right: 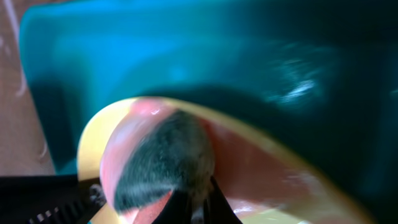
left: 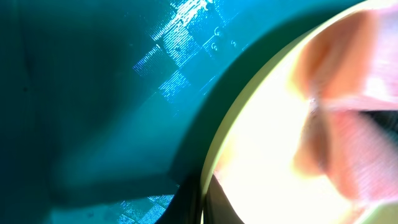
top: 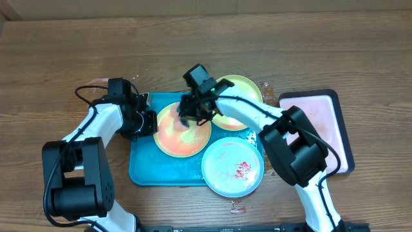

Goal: Clean dirty plates on tray and stack at the side
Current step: 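Scrub the held yellow plate's surface with the sponge in the right gripper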

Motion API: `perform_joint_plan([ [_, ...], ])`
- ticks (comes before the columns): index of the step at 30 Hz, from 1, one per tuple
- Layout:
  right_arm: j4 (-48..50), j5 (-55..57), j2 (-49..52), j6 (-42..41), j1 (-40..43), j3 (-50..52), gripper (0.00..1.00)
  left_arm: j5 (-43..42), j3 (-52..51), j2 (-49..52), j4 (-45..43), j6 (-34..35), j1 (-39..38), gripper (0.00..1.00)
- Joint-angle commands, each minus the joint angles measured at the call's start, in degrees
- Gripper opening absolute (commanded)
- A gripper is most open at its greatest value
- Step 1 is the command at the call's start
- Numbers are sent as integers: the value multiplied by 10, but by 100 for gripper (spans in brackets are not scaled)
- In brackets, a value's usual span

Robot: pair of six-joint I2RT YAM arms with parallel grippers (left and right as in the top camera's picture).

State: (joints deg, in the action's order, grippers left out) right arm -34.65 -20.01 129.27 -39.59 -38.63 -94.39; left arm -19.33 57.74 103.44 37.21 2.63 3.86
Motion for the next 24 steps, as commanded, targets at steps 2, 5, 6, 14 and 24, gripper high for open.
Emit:
perform_joint_plan([
  [2,-34,60,7,-11,26,2,4,12,-13,23,0,8,-1,4],
  [5,-64,72,7,-9,31,2,4,12,-13,23,0,8,-1,4],
  [6,-76,78,7,-9,31,2,4,12,-13,23,0,9,-1,4],
  [14,-148,89,7,40,18,2,4,12,-13,23,-6,17,-1,4],
  [24,-160,62,6,111,-46,1,4,12,-13,23,-7,17,-1,4],
])
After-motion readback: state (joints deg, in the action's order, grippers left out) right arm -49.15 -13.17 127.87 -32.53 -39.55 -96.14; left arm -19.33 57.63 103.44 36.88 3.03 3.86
